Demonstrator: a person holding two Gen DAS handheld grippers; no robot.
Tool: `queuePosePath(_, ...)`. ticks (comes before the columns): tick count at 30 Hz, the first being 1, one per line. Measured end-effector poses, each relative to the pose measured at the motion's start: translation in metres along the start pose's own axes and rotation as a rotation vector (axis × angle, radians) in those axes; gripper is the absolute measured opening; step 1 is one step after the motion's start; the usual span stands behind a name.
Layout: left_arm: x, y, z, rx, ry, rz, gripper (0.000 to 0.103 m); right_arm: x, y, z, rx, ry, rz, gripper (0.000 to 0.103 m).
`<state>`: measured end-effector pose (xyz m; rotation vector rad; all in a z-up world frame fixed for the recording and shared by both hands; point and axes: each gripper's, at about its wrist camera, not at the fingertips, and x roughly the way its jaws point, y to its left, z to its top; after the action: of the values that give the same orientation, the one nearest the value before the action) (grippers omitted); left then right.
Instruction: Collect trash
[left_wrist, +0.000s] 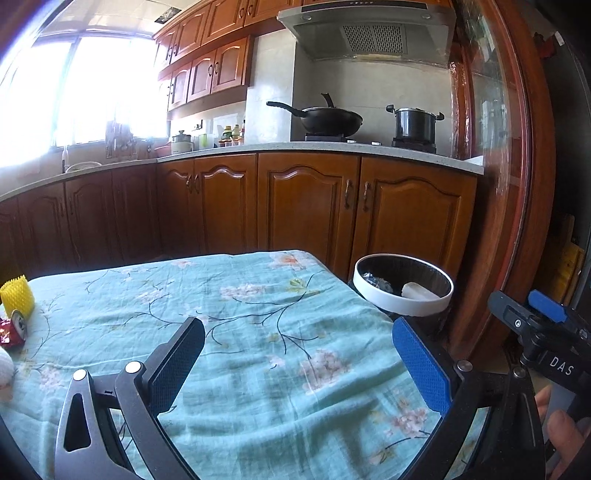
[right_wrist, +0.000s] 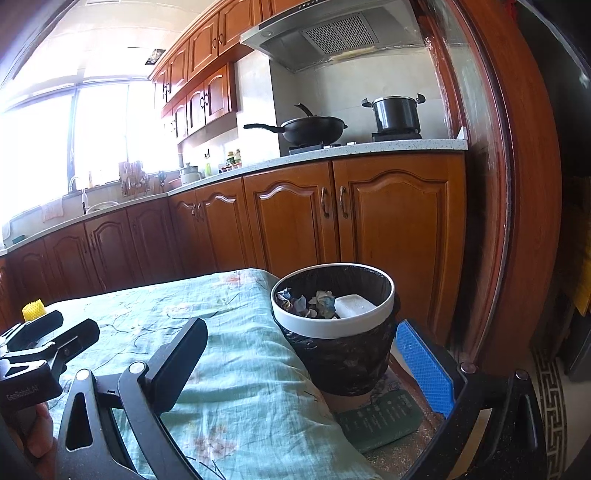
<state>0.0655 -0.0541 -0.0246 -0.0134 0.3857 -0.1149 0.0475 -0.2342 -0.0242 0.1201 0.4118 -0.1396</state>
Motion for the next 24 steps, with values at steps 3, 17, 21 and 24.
queuePosePath(3, 0.0019, 0.0018, 0.0002, 0.002, 0.005, 0.006, 0.102, -0.0002, 0.0002, -0.0011, -0.001, 0.003, 0.001, 0.103)
queuePosePath(17, 0.0028, 0.0075, -0.0019, 0.016, -0.014, 0.004, 0.102, -0.0008, 0.0016, -0.0018, -0.010, -0.002, 0.016, 0.103)
queuePosePath(21, 0.0031, 0.0085, -0.0023, 0.019, -0.018, 0.006, 0.102, -0.0008, 0.0012, -0.0022, -0.005, -0.003, 0.015, 0.103)
queuePosePath(24, 0.0033, 0.0085, -0.0032, 0.020, -0.017, 0.004, 0.102, -0.0007, 0.0011, -0.0028, -0.001, -0.002, 0.015, 0.103)
